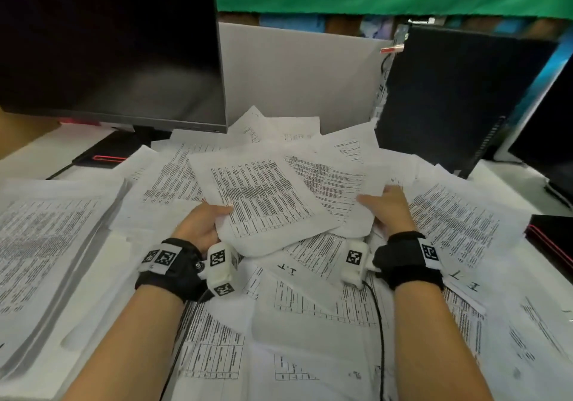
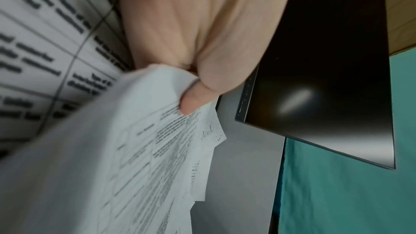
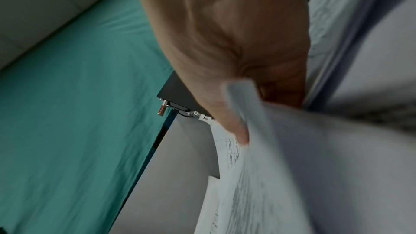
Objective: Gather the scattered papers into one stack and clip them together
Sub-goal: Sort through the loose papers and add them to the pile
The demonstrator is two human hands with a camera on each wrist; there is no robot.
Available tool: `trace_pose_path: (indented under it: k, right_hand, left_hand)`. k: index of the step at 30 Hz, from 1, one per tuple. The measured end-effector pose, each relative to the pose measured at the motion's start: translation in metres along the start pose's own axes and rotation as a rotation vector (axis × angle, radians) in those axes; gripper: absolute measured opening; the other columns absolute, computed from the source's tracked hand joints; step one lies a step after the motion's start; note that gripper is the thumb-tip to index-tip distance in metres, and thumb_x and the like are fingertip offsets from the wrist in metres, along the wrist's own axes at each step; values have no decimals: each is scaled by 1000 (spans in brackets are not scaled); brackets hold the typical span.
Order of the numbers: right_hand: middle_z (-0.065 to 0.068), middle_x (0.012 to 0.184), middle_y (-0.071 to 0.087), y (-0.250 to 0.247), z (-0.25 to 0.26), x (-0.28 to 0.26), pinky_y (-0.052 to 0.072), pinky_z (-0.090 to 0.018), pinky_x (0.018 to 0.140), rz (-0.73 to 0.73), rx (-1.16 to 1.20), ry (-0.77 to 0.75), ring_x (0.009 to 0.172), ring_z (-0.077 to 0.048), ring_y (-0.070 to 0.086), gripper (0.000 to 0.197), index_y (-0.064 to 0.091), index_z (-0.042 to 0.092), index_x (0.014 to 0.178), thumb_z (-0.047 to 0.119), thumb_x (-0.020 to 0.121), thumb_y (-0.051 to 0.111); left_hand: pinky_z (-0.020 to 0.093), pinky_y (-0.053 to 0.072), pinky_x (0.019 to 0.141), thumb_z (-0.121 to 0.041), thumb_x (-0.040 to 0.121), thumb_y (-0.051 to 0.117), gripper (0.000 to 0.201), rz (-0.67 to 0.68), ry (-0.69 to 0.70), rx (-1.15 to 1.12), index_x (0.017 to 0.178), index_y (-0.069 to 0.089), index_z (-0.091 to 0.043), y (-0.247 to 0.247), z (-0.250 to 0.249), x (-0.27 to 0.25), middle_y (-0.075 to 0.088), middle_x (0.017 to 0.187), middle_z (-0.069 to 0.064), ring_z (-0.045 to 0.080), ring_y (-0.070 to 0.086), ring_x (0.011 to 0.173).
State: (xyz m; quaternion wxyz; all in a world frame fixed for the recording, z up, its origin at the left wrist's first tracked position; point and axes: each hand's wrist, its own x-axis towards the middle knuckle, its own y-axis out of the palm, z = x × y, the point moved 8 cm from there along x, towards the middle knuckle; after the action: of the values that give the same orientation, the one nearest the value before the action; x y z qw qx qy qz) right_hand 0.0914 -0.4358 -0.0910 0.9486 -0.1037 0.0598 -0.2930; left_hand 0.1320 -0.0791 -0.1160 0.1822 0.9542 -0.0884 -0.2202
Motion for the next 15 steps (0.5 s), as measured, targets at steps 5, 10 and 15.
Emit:
trace_pose_path:
  k: [5, 10, 15]
  right_hand:
    - [3, 62, 44, -33, 19, -6, 39, -25, 65, -320, -224, -167, 60, -18, 44, 38, 42, 23, 60, 21, 90, 65]
    - [0, 101, 61, -45, 2, -15, 56, -27, 74, -550, 599, 0, 91, -17, 62, 18, 56, 11, 110, 11, 99, 42]
    - [-12, 101, 61, 3, 19, -24, 55, -20, 57, -121, 679, 77, 76, -17, 63, 13, 50, 3, 109, 0, 98, 45]
  left_hand:
    - [49, 54, 64, 8, 96, 33, 39, -61, 43, -117, 133, 41, -2, -6, -3, 5, 64, 99, 21, 33, 68, 82]
    - [47, 49, 67, 11, 93, 29, 42, -66, 25, -118, 131, 40, -4, 0, -1, 1, 62, 99, 20, 32, 62, 86]
    - [49, 52, 64, 12, 86, 28, 55, -69, 18, -134, 139, 33, 0, -2, -1, 2, 59, 119, 26, 37, 63, 98]
